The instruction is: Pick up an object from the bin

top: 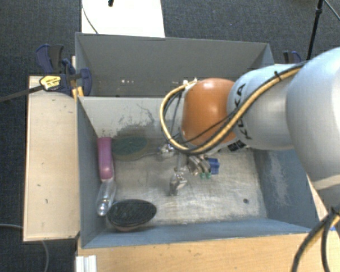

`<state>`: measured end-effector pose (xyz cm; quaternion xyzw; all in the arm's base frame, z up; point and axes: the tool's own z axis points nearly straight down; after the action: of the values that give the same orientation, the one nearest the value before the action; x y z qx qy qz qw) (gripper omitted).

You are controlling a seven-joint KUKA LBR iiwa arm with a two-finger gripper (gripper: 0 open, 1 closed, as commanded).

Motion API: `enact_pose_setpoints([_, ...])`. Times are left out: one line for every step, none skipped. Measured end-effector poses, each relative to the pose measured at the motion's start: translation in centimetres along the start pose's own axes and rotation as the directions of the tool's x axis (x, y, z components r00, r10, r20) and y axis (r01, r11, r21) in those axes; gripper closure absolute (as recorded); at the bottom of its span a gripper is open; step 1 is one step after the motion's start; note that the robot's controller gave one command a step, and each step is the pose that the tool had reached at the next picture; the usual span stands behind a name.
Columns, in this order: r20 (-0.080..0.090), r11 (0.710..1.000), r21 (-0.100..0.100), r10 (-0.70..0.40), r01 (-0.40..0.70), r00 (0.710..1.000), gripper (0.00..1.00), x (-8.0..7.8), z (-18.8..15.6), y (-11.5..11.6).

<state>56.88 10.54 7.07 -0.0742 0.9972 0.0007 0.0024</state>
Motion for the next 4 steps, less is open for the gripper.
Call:
enact_pose_setpoints([-0.005,0.998,0.003,-0.063,0.063,0.998,0.00,3.4,-5.5,-5.2])
enact_pose_setpoints([-0.002,0.989,0.003,-0.146,0.146,0.989,0.00,1.2,-0.9,-11.5])
enact_pose_setpoints([0.000,0.989,0.000,-0.146,0.146,0.989,1.00,1.2,-1.1,-11.0])
enact_pose_setpoints([0.000,0.990,0.000,-0.142,0.142,0.990,0.00,1.2,-1.1,-11.0])
